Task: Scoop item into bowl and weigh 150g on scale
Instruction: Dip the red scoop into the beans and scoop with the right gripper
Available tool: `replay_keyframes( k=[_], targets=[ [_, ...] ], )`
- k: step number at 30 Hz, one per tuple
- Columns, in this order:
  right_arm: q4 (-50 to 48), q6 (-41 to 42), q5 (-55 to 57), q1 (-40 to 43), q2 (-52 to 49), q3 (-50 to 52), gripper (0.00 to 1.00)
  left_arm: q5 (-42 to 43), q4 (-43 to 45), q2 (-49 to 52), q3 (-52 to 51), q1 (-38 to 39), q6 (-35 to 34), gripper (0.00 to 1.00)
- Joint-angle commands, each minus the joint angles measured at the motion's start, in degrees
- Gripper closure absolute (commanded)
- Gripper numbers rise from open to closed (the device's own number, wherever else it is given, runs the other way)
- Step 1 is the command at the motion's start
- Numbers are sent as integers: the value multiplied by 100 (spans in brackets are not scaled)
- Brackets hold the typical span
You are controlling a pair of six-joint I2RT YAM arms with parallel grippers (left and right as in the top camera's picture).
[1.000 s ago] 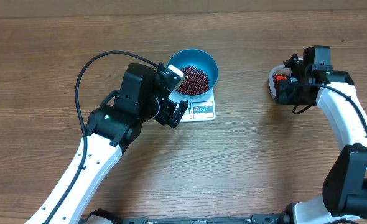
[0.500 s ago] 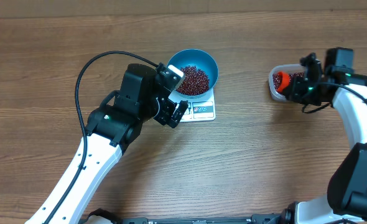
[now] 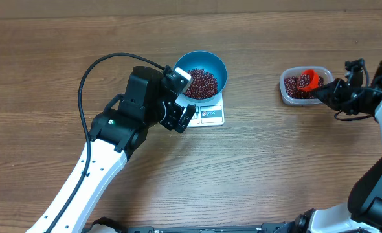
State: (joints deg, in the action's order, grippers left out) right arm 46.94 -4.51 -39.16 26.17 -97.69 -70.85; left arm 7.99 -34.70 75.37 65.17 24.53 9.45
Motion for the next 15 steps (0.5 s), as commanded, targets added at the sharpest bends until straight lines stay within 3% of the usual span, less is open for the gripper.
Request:
replay_keyframes(
  k=[1, 15],
  targets=[
    [15, -44, -817, 157, -39, 46, 96, 83, 2, -114, -4, -13, 107, 0],
    [28, -39, -2562, 155, -37, 9, 96, 83, 2, -114, -4, -13, 107, 0]
  ],
)
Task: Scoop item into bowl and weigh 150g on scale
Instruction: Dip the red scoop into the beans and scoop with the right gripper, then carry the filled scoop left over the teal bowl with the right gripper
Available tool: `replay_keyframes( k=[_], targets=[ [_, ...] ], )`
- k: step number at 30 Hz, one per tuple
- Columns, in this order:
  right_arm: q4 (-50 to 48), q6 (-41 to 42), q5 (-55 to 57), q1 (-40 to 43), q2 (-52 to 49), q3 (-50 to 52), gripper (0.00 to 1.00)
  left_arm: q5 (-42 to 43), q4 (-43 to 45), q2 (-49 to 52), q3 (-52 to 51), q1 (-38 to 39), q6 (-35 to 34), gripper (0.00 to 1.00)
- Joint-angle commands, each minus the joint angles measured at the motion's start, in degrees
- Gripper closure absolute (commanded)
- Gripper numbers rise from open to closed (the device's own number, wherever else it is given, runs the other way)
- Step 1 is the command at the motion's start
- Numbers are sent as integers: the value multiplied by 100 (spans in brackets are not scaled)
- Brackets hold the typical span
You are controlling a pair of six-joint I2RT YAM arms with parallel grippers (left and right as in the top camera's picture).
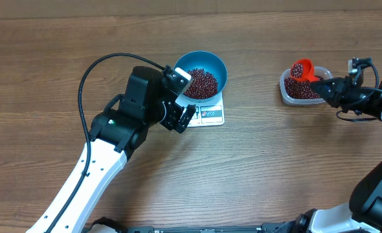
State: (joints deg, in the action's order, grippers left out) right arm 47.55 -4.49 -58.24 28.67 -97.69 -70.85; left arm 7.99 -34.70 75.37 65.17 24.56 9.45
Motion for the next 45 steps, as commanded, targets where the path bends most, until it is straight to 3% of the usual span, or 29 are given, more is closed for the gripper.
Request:
replay_keyframes(
  k=[1, 21, 36, 45],
  targets=[
    [-31, -37, -695, -144, -37, -4, 96, 83, 2, -114, -4, -15, 107, 0],
    [-678, 24, -933, -2179, -31, -457, 96, 83, 2, -114, -4, -15, 107, 0],
    [-1633, -63, 1156, -3532, -31, -457, 96, 83, 2, -114, -4, -17, 107, 0],
    [-1753, -1567, 2586, -4260, -31, -457, 96, 83, 0, -114, -4, -15, 107, 0]
  ],
)
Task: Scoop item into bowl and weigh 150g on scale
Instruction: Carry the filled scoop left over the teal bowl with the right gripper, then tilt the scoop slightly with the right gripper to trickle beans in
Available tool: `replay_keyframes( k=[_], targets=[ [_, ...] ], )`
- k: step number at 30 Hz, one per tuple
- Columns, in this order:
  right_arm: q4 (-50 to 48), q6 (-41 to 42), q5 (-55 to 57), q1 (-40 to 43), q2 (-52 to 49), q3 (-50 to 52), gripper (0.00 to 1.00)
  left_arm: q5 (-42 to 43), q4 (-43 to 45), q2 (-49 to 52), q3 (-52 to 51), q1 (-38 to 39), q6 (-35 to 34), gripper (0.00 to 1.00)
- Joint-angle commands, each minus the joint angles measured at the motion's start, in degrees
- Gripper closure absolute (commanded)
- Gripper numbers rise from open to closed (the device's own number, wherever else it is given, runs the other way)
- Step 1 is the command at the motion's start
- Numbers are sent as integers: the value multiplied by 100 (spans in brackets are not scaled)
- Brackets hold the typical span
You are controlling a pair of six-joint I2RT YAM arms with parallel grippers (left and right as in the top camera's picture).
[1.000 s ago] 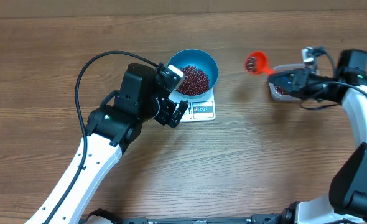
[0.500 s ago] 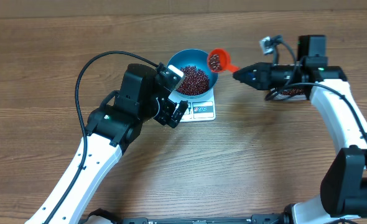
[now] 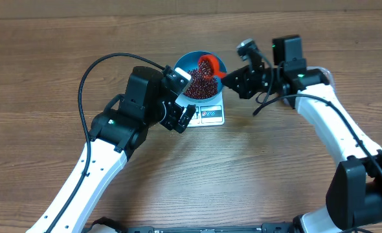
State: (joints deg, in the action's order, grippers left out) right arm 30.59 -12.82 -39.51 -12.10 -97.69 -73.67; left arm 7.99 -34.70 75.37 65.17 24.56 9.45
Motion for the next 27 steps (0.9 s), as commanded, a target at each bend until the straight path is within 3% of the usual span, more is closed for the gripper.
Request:
replay_keyframes(
  k=[1, 6, 27],
  targets=[
    [-59, -855, 890, -254, -31, -175, 96, 83, 0, -114, -4, -15, 107, 0],
    [-173, -907, 1705, -485, -31, -175, 96, 83, 0, -114, -4, -15, 107, 0],
    [-221, -1469, 1768, -509, -33, -175, 96, 83, 0, -114, -4, -15, 107, 0]
  ],
)
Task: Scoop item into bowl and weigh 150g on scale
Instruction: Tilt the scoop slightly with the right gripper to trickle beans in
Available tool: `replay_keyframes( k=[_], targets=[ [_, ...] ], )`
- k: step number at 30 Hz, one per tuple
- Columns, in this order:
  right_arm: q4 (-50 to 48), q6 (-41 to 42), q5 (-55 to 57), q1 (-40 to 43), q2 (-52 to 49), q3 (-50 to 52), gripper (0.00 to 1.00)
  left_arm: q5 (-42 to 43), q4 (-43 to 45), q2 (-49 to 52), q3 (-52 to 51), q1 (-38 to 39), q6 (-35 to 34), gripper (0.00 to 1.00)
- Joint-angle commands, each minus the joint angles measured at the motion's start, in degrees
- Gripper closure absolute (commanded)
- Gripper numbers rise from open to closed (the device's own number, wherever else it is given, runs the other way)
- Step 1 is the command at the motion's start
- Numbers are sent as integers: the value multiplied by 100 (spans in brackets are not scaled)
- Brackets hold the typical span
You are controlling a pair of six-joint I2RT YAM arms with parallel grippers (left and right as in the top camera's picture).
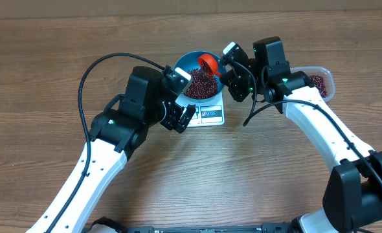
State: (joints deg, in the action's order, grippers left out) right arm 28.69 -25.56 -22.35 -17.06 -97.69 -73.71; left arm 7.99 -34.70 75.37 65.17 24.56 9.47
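A blue bowl [189,57] of red beans [201,83] stands on the white scale [212,115] at mid table. My right gripper [223,70] is shut on the handle of a red scoop [208,62], which hangs tipped over the bowl's far side with no beans showing in it. My left gripper [185,117] rests at the scale's left edge beside the bowl. Its jaws are too dark to read.
A clear tub of red beans [319,81] sits at the right, partly hidden behind my right arm. The left arm's black cable [90,74] loops over the table on the left. The wooden table [256,168] spreads around them.
The right gripper has shifted a little left and nearer the bowl. The scoop, which was over the bowl's centre, is now tipped at its far side and looks plain red.
The right gripper first held the scoop in the tub at the right. Then the scoop was raised from the tub, full of beans. Later it was over the blue bowl on the scale, and now it is tipped there. The left arm stayed by the scale throughout.
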Motion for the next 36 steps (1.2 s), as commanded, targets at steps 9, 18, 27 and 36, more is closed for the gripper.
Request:
replay_keyframes(
  k=[9, 18, 27, 36],
  targets=[
    [-37, -205, 197, -13, -33, -170, 96, 83, 0, -114, -4, -15, 105, 1],
    [-33, -345, 197, -13, -33, -168, 96, 83, 0, -114, -4, -15, 105, 0],
    [-31, -345, 197, -13, -33, -168, 96, 83, 0, -114, -4, -15, 105, 0],
    [-31, -345, 197, -13, -33, -168, 96, 83, 0, -114, -4, -15, 105, 0]
  ],
)
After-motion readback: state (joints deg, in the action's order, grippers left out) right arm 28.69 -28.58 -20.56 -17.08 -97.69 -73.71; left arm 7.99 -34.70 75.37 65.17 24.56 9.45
